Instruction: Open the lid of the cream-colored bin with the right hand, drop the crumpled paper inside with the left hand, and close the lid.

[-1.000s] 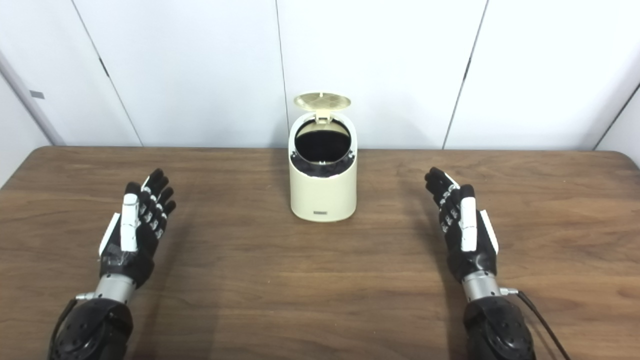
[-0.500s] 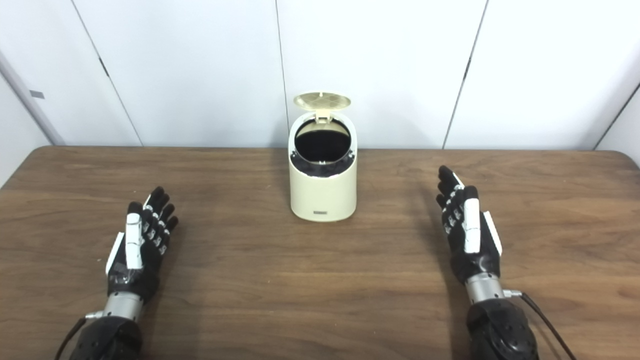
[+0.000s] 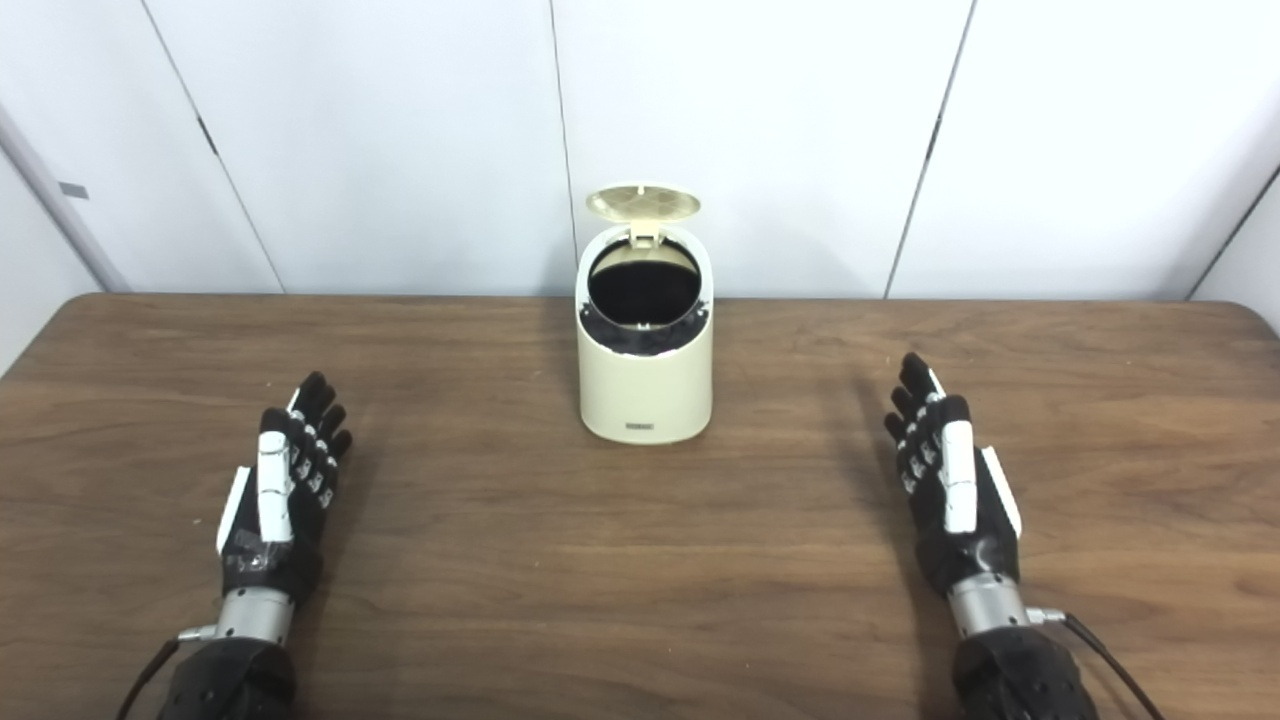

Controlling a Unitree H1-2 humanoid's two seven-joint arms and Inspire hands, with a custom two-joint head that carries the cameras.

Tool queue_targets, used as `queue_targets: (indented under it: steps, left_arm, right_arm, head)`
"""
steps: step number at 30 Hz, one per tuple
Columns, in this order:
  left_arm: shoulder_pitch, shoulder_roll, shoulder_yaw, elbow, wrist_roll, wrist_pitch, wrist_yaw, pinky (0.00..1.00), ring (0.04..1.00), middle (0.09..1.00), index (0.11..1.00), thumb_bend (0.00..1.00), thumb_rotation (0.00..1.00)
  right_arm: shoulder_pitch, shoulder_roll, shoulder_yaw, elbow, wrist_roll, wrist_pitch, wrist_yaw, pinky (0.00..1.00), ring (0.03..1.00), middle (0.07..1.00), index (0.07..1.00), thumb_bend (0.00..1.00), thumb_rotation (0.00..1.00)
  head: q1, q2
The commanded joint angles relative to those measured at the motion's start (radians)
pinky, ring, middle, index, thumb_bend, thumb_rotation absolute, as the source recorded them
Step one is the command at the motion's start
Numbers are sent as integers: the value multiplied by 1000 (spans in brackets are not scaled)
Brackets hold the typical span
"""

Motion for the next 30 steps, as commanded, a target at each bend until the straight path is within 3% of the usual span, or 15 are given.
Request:
queue_targets:
  steps: [1,13,18,26,30]
  left_arm:
    - [14,0,-10,12,6,-34,-8,1000,1000,1000,1000,563,1000]
    - [28,-9,-39,29,25,-70,-6,1000,989,981,978,562,1000]
    - [33,0,-49,33,44,-81,-3,1000,987,977,971,572,1000]
    - [46,-15,-42,18,43,-69,15,1000,978,967,964,563,1000]
    - [52,-19,-45,20,58,-71,23,999,966,961,960,568,1000]
  right_arm:
    - [43,-4,-8,1,-2,1,-4,1000,1000,1000,966,520,1000]
    - [35,-70,-17,-106,-35,76,-7,1000,1000,991,949,516,1000]
    - [-11,-87,-5,-129,-88,114,-29,1000,975,959,917,587,1000]
    - [-86,-121,24,-179,-188,182,-29,977,947,944,901,597,1000]
    - [-125,-147,46,-195,-230,198,-16,945,947,943,907,550,1000]
  head:
    - [0,1]
    - [-49,9]
    - [-67,6]
    - [-80,1]
    - [-76,-8]
